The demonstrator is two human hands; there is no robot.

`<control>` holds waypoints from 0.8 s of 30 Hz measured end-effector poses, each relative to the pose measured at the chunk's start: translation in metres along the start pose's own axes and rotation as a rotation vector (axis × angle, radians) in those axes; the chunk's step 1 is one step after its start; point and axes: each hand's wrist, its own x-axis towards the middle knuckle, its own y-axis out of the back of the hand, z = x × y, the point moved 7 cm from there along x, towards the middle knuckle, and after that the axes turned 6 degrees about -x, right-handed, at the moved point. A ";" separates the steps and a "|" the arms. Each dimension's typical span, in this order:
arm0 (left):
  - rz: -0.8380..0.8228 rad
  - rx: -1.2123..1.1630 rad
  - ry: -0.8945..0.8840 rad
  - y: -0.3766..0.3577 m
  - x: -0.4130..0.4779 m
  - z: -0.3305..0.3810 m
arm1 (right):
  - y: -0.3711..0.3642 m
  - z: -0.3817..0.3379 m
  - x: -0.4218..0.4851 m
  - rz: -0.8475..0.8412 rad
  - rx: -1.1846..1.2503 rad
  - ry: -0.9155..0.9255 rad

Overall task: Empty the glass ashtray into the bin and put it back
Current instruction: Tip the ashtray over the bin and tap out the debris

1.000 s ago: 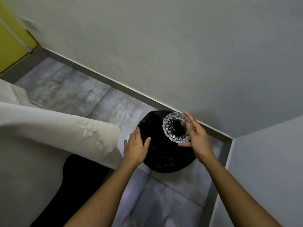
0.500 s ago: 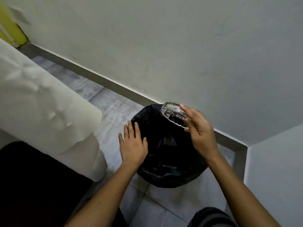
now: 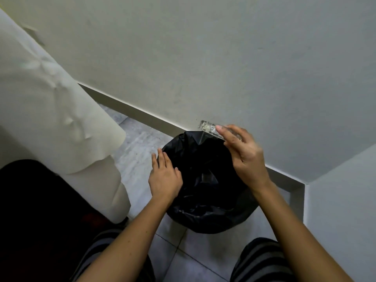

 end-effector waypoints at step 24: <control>0.074 0.036 -0.028 -0.002 -0.002 0.004 | -0.012 0.007 -0.020 0.075 0.125 -0.171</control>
